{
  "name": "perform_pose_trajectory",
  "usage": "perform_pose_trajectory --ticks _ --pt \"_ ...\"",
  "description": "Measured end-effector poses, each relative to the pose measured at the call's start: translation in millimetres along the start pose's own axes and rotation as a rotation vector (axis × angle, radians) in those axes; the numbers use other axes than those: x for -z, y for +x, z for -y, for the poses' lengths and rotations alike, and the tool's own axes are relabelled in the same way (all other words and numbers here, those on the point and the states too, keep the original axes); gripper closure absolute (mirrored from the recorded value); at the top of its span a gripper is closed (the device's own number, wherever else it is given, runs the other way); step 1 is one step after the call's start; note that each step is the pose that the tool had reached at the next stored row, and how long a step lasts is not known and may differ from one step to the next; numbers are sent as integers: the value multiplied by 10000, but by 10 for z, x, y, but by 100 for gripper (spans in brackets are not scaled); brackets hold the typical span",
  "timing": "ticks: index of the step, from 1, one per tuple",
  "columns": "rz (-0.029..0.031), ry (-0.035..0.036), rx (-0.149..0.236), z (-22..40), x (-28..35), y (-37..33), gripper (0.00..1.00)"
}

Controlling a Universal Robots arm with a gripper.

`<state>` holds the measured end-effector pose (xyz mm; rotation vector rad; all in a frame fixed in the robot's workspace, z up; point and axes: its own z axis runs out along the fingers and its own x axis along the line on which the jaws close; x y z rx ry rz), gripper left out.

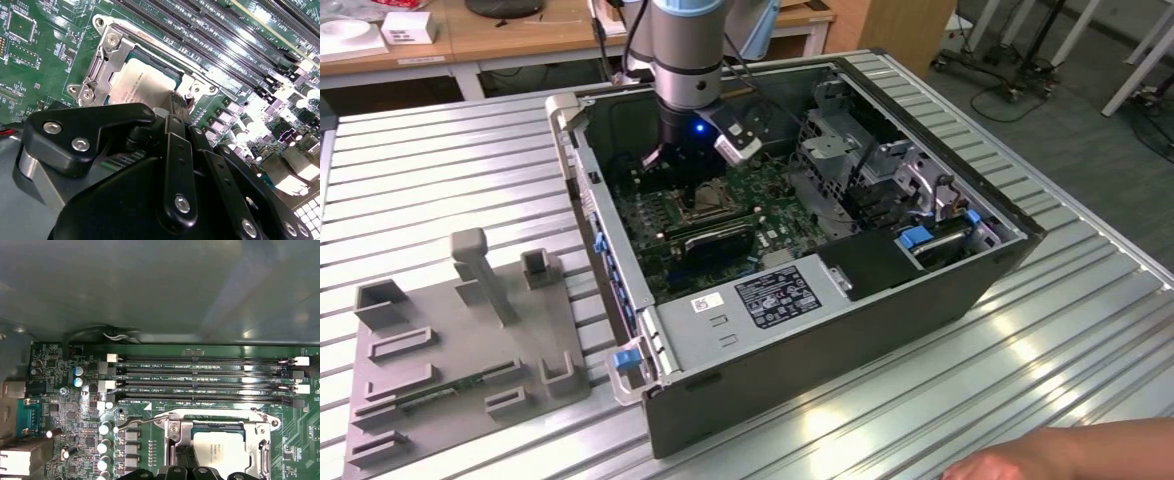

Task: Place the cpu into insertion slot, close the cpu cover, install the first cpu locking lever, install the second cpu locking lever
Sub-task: 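Close the cpu cover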

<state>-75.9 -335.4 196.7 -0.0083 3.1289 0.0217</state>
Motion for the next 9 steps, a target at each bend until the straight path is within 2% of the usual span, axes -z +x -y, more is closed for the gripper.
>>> perform_pose_trajectory --ticks 9 --pt "2 -5 0 -1 0 42 89"
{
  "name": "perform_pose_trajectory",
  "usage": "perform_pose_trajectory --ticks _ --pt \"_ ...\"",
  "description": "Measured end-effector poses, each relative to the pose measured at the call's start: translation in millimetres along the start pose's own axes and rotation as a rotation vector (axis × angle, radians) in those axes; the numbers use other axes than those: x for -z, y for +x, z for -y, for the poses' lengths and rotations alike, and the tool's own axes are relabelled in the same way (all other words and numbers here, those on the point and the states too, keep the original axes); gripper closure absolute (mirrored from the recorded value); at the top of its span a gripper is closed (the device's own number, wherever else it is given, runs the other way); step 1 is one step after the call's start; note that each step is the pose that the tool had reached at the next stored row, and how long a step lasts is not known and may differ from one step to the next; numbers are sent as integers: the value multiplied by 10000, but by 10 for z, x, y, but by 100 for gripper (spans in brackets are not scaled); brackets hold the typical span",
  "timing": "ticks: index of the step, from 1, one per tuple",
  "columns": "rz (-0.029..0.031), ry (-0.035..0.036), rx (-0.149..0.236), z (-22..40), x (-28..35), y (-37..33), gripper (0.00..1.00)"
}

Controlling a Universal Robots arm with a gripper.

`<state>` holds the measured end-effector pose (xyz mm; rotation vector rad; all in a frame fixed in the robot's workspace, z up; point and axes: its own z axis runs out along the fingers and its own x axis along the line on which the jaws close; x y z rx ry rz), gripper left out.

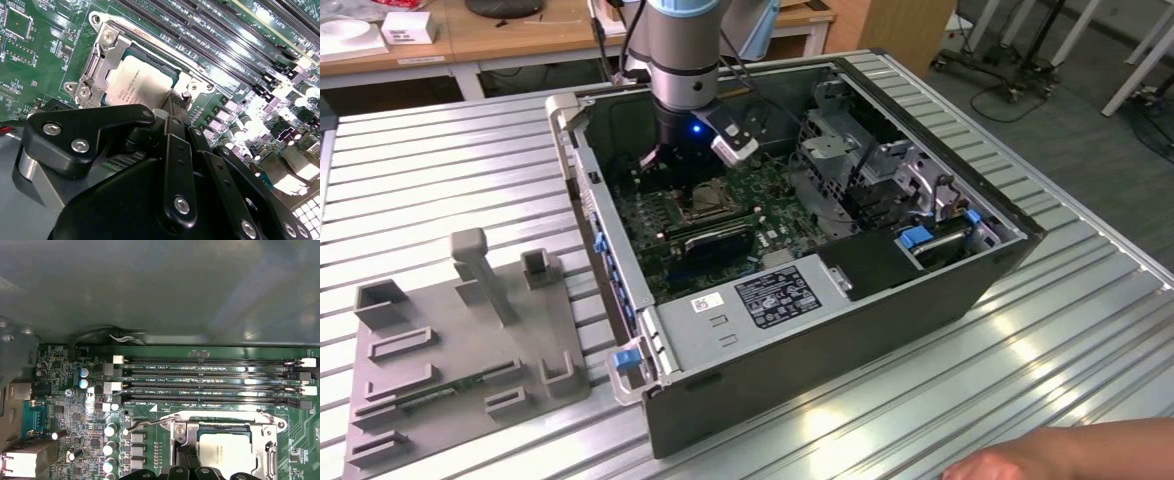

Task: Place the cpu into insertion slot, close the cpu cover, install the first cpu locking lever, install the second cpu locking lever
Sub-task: 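Close the cpu cover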

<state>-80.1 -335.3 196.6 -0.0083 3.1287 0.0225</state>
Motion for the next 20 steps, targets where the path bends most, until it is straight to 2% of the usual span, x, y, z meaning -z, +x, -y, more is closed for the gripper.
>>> perform_pose_trajectory --ticks 20 --pt "-2 5 0 2 -12 2 89"
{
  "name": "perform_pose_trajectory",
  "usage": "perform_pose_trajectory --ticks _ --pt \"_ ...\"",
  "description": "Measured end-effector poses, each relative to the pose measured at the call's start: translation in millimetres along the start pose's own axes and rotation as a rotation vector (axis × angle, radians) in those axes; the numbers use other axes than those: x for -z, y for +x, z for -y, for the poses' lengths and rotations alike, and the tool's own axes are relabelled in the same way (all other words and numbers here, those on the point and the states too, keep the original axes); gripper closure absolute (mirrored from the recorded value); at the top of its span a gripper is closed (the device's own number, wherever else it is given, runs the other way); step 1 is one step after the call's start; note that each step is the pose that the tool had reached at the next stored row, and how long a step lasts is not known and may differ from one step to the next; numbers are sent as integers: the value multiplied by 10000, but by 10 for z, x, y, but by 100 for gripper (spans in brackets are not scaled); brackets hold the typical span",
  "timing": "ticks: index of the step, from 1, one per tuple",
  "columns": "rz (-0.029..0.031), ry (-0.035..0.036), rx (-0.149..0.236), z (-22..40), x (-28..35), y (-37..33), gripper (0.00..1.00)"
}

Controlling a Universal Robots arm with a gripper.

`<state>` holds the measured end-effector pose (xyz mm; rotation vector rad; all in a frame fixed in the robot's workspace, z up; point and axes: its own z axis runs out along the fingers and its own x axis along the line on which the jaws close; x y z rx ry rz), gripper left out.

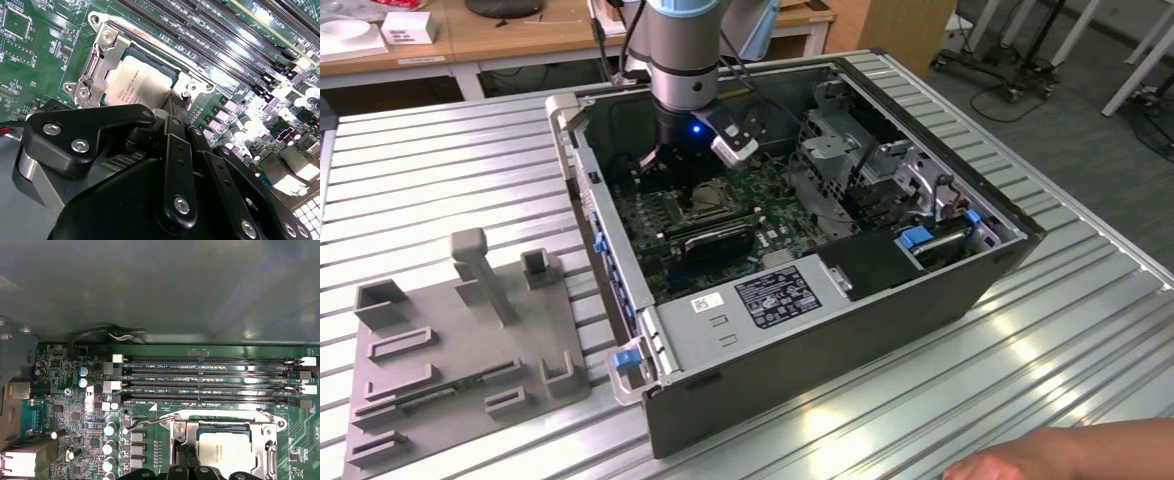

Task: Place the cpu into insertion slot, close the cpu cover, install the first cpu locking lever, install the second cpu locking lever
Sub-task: 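Close the cpu cover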

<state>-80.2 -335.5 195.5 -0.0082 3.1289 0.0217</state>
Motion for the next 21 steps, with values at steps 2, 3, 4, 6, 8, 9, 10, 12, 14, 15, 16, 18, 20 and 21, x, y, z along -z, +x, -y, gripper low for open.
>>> perform_pose_trajectory --ticks 2,3,4,6,8,9,10,12,14,15,16,18,20,21 --pt "0 0 0 0 2 0 89" --pt "2 -1 0 -1 5 0 89" --pt "6 -7 -1 -2 10 -1 89" --pt "15 -21 -1 -4 25 -3 89" --pt "8 -15 -1 -5 46 -3 89" --pt "4 -6 -1 -3 59 -2 89" --pt "7 -9 0 -3 70 -2 89" --pt "5 -6 0 -3 98 -3 89" --pt "5 -6 0 -4 129 -3 89" --pt "5 -6 0 -4 146 -3 89" --pt "5 -6 0 -4 164 -3 89" --pt "5 -6 0 -5 208 -4 89" --pt "5 -6 0 -5 254 -4 89" --pt "4 -5 -1 -6 276 -5 89"
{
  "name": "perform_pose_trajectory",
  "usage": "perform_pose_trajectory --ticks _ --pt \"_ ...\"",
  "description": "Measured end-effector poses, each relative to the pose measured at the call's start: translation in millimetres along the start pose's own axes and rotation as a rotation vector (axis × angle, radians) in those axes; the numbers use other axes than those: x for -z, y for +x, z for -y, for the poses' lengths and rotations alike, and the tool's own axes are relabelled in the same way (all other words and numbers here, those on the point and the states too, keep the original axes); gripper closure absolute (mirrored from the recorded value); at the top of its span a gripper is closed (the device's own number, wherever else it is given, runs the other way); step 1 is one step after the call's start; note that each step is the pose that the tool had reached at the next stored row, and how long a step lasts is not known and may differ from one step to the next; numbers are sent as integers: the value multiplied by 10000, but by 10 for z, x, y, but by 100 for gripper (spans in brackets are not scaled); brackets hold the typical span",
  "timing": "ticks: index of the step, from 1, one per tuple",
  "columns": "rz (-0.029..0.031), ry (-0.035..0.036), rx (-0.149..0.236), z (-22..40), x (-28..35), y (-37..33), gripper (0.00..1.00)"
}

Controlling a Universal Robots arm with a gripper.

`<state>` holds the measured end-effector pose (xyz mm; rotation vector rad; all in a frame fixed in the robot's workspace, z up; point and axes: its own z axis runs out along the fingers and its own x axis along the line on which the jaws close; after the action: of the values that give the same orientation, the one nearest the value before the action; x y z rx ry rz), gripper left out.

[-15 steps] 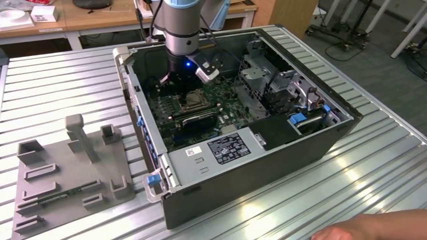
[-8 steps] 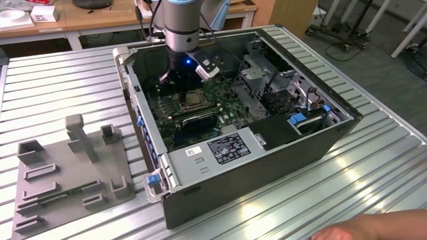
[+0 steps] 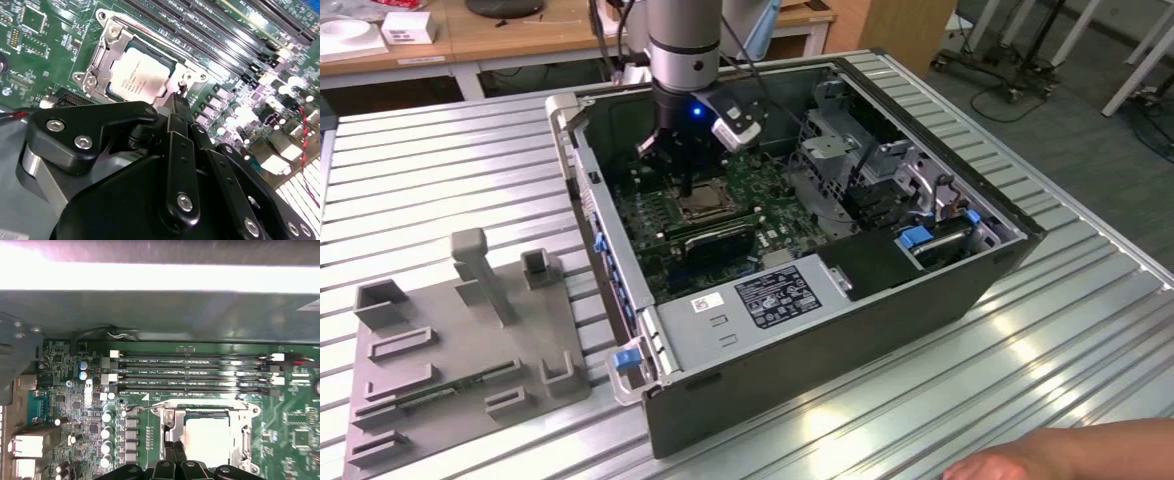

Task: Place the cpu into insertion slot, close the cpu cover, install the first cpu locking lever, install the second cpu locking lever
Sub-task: 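Close the cpu cover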

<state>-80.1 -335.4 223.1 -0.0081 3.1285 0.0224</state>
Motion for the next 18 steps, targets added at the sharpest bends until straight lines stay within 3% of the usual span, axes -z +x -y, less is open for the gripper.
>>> perform_pose_trajectory --ticks 8,14,18 --pt "0 0 1 -2 143 -2 89" --pt "1 -1 1 -2 150 -3 89" --pt "0 -1 1 -2 149 -66 89"
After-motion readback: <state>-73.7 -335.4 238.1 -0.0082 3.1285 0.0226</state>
